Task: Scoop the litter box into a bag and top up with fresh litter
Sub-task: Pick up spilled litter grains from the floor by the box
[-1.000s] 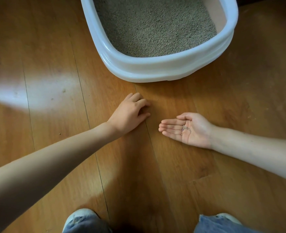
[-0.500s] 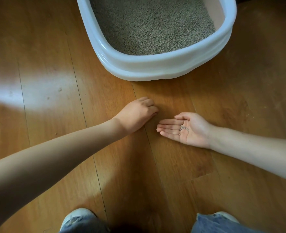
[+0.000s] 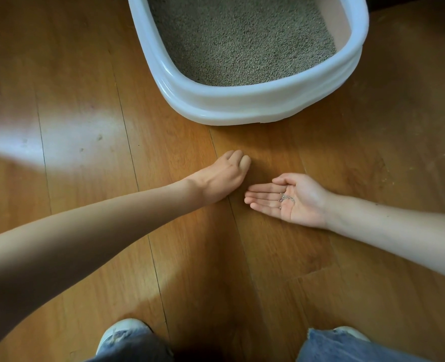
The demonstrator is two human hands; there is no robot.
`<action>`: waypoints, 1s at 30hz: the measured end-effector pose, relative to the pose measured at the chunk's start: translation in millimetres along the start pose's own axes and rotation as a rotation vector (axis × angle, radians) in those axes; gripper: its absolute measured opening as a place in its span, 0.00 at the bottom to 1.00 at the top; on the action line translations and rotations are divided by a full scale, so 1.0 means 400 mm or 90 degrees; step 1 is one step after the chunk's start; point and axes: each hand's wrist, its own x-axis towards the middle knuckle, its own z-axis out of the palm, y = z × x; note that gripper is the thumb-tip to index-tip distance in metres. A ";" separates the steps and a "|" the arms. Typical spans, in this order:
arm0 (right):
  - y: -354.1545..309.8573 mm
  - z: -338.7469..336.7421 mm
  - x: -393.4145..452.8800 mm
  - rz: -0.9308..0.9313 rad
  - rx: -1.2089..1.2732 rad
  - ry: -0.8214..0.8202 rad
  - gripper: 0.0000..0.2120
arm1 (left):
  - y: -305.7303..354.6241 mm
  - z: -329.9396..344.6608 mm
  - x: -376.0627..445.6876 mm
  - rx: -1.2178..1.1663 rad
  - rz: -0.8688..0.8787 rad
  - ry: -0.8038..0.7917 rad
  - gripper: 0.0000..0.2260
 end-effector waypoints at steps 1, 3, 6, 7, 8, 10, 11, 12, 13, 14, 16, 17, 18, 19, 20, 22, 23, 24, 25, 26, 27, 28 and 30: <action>0.002 0.003 -0.003 -0.001 -0.002 -0.001 0.21 | 0.004 -0.009 -0.004 -0.042 -0.032 0.002 0.04; 0.004 0.009 -0.010 -0.011 -0.007 0.003 0.21 | 0.022 -0.037 -0.007 -0.139 -0.047 0.000 0.07; 0.006 0.018 -0.018 -0.042 -0.029 0.013 0.19 | 0.080 -0.082 -0.002 -0.215 -0.012 0.062 0.09; 0.006 0.022 -0.018 -0.054 -0.035 0.016 0.18 | 0.099 -0.088 0.002 -0.259 0.003 0.069 0.08; 0.007 0.024 -0.018 -0.063 -0.042 0.015 0.17 | 0.116 -0.093 0.003 -0.289 0.011 0.062 0.07; 0.008 0.030 -0.017 -0.073 -0.051 0.011 0.17 | 0.124 -0.097 -0.001 -0.258 0.046 0.097 0.05; 0.009 0.033 -0.017 -0.075 -0.051 0.009 0.17 | 0.115 -0.095 -0.006 -0.260 0.067 0.116 0.05; 0.009 0.033 -0.014 -0.074 -0.042 0.003 0.17 | 0.104 -0.097 -0.009 -0.281 0.069 0.118 0.06; 0.010 0.032 -0.012 -0.069 -0.027 -0.010 0.18 | 0.092 -0.096 -0.012 -0.309 0.055 0.128 0.06; 0.010 0.031 -0.009 -0.060 -0.012 -0.022 0.18 | 0.081 -0.101 -0.017 -0.337 0.021 0.139 0.05; 0.009 0.027 -0.005 -0.034 0.001 -0.035 0.20 | 0.052 -0.098 -0.025 -0.368 -0.080 0.164 0.03; 0.008 0.023 -0.003 -0.022 0.003 -0.039 0.21 | 0.031 -0.091 -0.027 -0.370 -0.130 0.169 0.03; 0.008 0.018 -0.002 -0.013 0.001 -0.043 0.21 | 0.011 -0.082 -0.027 -0.362 -0.169 0.160 0.03; 0.008 0.016 -0.002 -0.004 -0.004 -0.048 0.21 | -0.011 -0.072 -0.027 -0.344 -0.196 0.152 0.03; 0.008 0.013 -0.001 0.003 -0.009 -0.054 0.21 | -0.030 -0.062 -0.028 -0.325 -0.215 0.140 0.04; 0.005 0.005 0.000 0.008 -0.011 -0.062 0.21 | -0.057 -0.047 -0.021 -0.303 -0.221 0.113 0.06; 0.004 0.002 0.001 0.010 -0.011 -0.063 0.21 | -0.064 -0.042 -0.016 -0.294 -0.216 0.102 0.06; 0.003 0.000 0.001 0.013 -0.009 -0.064 0.21 | -0.068 -0.039 -0.008 -0.283 -0.208 0.093 0.07; 0.002 -0.003 0.002 0.015 -0.008 -0.065 0.21 | -0.069 -0.038 -0.001 -0.270 -0.197 0.085 0.08; 0.001 -0.004 0.002 0.016 -0.006 -0.066 0.21 | -0.069 -0.036 0.007 -0.255 -0.181 0.077 0.08; 0.001 -0.008 0.002 0.017 -0.004 -0.068 0.21 | -0.070 -0.033 0.016 -0.243 -0.162 0.074 0.08; 0.001 -0.011 0.003 0.019 -0.001 -0.070 0.21 | -0.071 -0.029 0.023 -0.234 -0.145 0.072 0.08; 0.001 -0.017 0.005 0.024 0.004 -0.073 0.21 | -0.070 -0.027 0.036 -0.219 -0.119 0.073 0.08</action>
